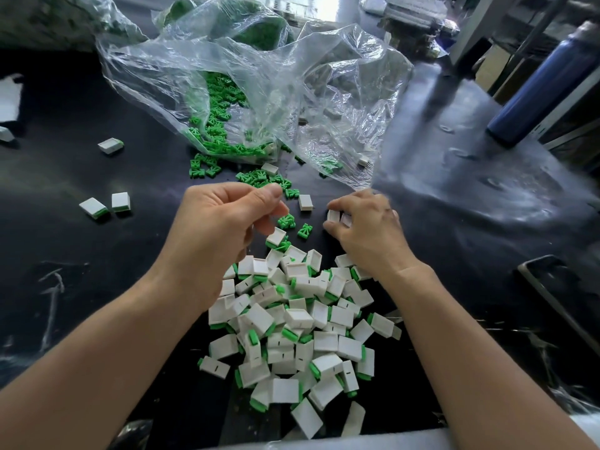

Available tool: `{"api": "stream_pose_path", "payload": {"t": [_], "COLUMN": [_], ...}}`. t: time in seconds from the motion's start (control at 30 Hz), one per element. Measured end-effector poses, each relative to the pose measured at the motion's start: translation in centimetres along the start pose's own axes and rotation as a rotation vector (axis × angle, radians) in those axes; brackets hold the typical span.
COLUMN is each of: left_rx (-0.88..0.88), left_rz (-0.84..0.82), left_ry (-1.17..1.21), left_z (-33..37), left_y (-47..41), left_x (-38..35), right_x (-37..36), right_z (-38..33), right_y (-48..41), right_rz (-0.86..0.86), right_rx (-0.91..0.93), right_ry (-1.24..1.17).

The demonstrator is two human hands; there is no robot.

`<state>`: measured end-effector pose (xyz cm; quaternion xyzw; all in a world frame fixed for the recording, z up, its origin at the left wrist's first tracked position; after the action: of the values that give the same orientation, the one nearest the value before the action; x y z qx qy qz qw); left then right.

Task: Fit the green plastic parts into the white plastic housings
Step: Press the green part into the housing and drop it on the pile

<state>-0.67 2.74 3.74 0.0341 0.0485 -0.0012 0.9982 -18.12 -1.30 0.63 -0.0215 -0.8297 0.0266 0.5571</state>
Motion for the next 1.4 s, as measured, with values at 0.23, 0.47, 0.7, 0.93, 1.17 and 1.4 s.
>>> {"api": "stream_pose_path", "payload": {"t": [0.23, 0.47, 0.7, 0.93, 1.17, 1.4], "left_rx": [-0.089, -0.138, -0.180, -0.173, -0.155, -0.140], "left_rz": [0.061, -0.067, 0.004, 0.021, 0.005, -0.019], "left_ry": [-0.129, -0.149, -0.113, -0.067, -0.065, -0.080], "left_z": [-0.5, -0.2, -0.2, -0.5, -0.6, -0.5], "left_y": [-0.3, 0.3, 0.2, -0.1, -0.1, 0.0], "left_x": [0.3, -0.6, -0.3, -0.3, -0.2, -0.4], "right_x": [1.4, 1.6, 1.7, 0.5, -0.6, -0.6], "right_z": [-0.9, -3.7, -3.3, -2.1, -2.8, -2.7], "right_y": [0.7, 2.8, 2.3, 1.5, 1.2, 1.2], "right_rz": [-0.041, -0.323, -0.178, -0.017, -0.115, -0.030], "right_rx": [-0.015, 0.046, -0.015, 0.067, 0.110, 0.181], "right_ry": [-0.665, -1.031, -1.071, -0.355, -0.094, -0.069]}}
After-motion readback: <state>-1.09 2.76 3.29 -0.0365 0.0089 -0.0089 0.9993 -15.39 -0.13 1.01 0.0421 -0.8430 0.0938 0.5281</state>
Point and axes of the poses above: each hand's wrist, its own y-axis away from the middle knuckle, its own x-axis out of the back of the hand, z = x × y, the point moved 3 cm from there along -y, towards the middle knuckle
